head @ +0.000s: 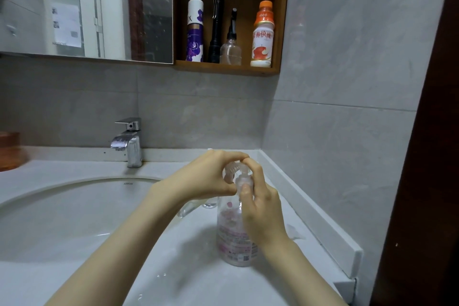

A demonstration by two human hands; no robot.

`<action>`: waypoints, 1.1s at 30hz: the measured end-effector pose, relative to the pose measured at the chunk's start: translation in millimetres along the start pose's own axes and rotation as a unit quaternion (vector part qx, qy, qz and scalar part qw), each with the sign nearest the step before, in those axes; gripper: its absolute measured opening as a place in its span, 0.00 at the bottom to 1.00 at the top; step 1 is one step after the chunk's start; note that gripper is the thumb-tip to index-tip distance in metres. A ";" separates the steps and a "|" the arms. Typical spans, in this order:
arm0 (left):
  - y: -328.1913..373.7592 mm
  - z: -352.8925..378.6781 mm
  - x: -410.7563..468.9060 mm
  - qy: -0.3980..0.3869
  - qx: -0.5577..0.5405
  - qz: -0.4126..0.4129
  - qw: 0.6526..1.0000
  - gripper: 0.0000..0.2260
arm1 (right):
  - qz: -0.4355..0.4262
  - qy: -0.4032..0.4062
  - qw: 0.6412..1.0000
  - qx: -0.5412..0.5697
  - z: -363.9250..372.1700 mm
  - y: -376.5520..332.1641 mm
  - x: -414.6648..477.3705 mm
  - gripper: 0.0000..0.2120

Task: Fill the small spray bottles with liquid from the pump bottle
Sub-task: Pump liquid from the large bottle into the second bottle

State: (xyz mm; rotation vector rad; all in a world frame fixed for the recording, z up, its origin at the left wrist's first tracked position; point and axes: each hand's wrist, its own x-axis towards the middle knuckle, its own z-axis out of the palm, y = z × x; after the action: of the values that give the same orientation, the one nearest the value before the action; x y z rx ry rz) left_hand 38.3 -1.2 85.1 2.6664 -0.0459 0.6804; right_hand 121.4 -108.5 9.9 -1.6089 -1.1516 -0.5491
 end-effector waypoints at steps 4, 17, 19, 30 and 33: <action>1.4 -0.5 -1.3 0.010 -0.011 0.002 1.000 0.19 | 0.000 -0.004 1.000 0.001 -0.6 -2.5 0.8 0.22; -1.7 0.7 0.8 0.018 -0.009 0.004 1.000 0.19 | -0.017 0.007 1.000 0.021 -3.0 -3.0 1.1 0.22; -2.4 1.0 0.7 0.024 -0.009 0.007 1.000 0.19 | -0.017 0.008 1.000 0.019 -2.6 -2.2 2.1 0.21; 0.2 8.7 -6.3 0.028 -0.004 -0.006 1.000 0.19 | -0.015 0.003 1.000 0.016 -0.1 3.5 -1.3 0.18; 0.3 4.2 -1.1 0.017 0.005 -0.013 1.000 0.19 | -0.020 0.001 1.000 0.006 -2.3 1.1 0.6 0.18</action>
State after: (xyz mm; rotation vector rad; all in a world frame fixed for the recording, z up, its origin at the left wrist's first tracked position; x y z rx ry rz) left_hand 39.2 -3.1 81.3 2.6600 0.0019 0.7183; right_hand 123.1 -110.4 10.6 -1.5779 -1.1852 -0.5673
